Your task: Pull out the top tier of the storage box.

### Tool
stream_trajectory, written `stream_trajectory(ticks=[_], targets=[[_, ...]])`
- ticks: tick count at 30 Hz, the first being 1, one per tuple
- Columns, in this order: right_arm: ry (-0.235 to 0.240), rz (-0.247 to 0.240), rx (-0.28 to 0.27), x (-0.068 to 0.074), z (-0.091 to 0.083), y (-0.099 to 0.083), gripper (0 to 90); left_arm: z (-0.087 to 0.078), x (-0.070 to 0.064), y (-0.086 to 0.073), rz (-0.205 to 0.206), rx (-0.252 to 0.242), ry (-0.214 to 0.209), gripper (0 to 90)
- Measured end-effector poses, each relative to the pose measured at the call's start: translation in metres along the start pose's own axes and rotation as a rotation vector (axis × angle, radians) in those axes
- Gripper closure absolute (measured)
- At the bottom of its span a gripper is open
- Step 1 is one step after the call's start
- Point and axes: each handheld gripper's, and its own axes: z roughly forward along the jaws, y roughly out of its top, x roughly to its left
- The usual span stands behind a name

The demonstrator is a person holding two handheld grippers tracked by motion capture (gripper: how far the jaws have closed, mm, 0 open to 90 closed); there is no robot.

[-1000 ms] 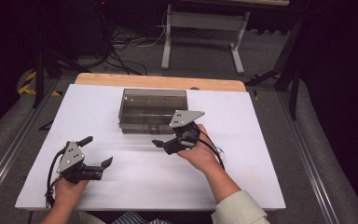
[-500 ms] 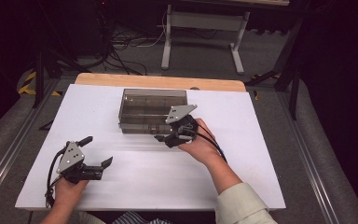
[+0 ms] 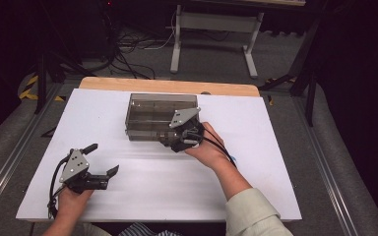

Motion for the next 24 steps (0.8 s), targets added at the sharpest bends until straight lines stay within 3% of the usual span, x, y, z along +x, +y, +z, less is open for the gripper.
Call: stream_trajectory(ticks=[7,17,24], targets=[[0.015,-0.003,0.015,-0.002,0.007,0.000,37.6,0.000,0.000,0.000,0.002,0.001,-0.001,1.4],[0.035,-0.023,0.076,-0.004,0.021,0.002,44.9,0.000,0.000,0.000,-0.003,0.000,-0.001,1.4],[0.047,-0.025,0.090,-0.003,0.021,0.002,49.5,0.000,0.000,0.000,-0.003,-0.002,0.000,1.4]])
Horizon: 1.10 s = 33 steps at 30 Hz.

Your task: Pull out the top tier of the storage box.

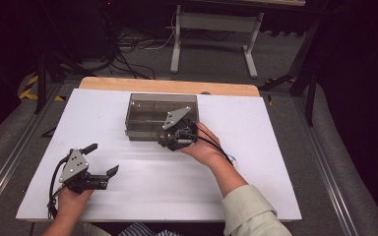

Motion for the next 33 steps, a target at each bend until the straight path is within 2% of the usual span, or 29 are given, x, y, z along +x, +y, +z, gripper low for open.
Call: stream_trajectory(ticks=[2,13,18,22,33], targets=[[0.003,0.005,0.002,0.001,-0.001,0.000,50.4,0.000,0.000,0.000,0.000,0.001,0.000,1.4],[0.023,-0.037,0.032,0.014,-0.003,-0.001,55.9,0.000,-0.001,0.000,-0.002,0.005,-0.002,1.4],[0.014,-0.070,0.041,0.022,-0.006,-0.001,65.1,0.000,0.000,0.000,-0.001,0.004,-0.001,1.4],[0.008,-0.079,0.040,0.025,-0.008,-0.001,69.7,0.000,0.000,0.000,0.000,0.004,-0.001,1.4],[0.023,-0.088,0.038,0.030,-0.014,-0.006,70.0,0.000,0.000,0.000,-0.001,0.004,-0.001,1.4]])
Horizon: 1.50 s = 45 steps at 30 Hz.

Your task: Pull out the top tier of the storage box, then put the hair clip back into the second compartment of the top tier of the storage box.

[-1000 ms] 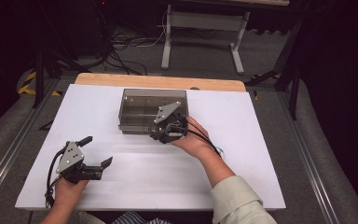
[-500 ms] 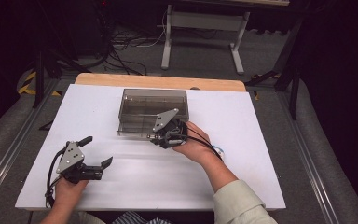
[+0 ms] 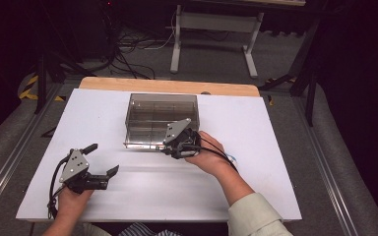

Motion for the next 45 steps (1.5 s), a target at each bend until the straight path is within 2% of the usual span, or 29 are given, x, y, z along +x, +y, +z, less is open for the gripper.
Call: stream_trajectory(ticks=[15,22,27,33,37,38,41,43,45], targets=[[0.007,-0.002,-0.013,0.004,-0.003,-0.004,69.7,0.001,0.001,0.001,-0.003,0.002,-0.002,1.4],[0.029,0.010,-0.069,0.005,-0.010,-0.007,64.6,0.001,0.002,0.000,-0.022,0.002,-0.002,1.3],[-0.001,0.038,-0.119,0.006,-0.024,-0.010,54.1,0.001,0.003,0.000,-0.022,0.003,-0.002,1.2],[-0.064,0.085,-0.179,0.009,-0.046,-0.015,36.9,0.001,0.002,0.000,-0.015,0.006,0.002,1.2],[-0.096,0.119,-0.224,0.010,-0.058,-0.019,32.3,0.001,0.002,0.000,-0.013,0.004,0.002,1.2],[-0.113,0.142,-0.238,0.010,-0.063,-0.022,29.4,0.001,0.002,0.000,-0.010,0.004,0.002,1.2],[-0.128,0.155,-0.244,0.010,-0.067,-0.025,27.1,0.001,0.002,0.000,-0.009,0.004,0.002,1.2],[-0.160,0.166,-0.249,0.010,-0.072,-0.029,24.9,0.001,0.002,0.000,-0.012,0.004,0.001,1.2],[-0.172,0.181,-0.257,0.011,-0.075,-0.033,24.0,0.001,0.002,0.000,-0.010,0.005,0.001,1.2]])
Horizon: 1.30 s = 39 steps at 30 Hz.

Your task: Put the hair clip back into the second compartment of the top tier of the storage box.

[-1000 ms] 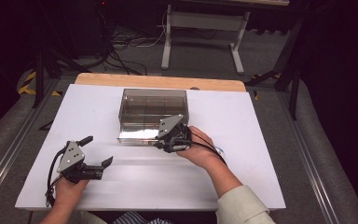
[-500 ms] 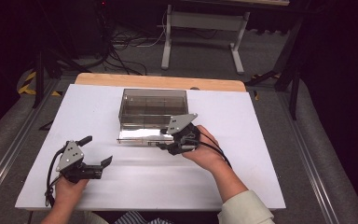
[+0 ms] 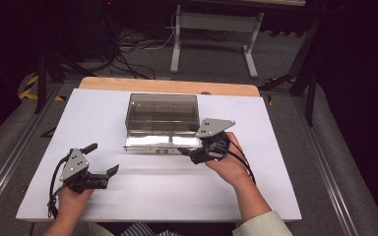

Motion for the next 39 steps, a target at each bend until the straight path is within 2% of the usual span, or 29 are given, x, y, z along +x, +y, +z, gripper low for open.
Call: stream_trajectory(ticks=[8,11,18,24,29,31,39], targets=[[-0.045,0.024,0.010,-0.003,-0.012,-0.010,21.6,0.000,0.000,0.000,-0.001,-0.001,-0.001,1.2],[-0.092,0.045,0.021,-0.005,-0.022,-0.018,19.4,0.000,0.000,0.000,-0.002,-0.002,-0.001,1.2],[-0.122,0.096,0.004,-0.009,-0.035,-0.033,19.3,0.000,0.000,0.000,0.000,0.001,0.000,1.2],[-0.144,0.122,0.011,-0.012,-0.042,-0.041,19.1,0.000,0.000,0.000,-0.002,0.000,0.000,1.2],[-0.161,0.149,0.025,-0.015,-0.047,-0.052,18.9,0.001,-0.001,0.000,0.004,0.000,-0.002,1.2],[-0.174,0.156,0.054,-0.016,-0.048,-0.058,18.4,0.000,0.000,0.000,0.000,-0.002,-0.002,1.2],[-0.197,0.198,0.097,-0.021,-0.052,-0.075,16.4,0.000,0.000,0.000,0.001,-0.001,-0.001,1.2]])
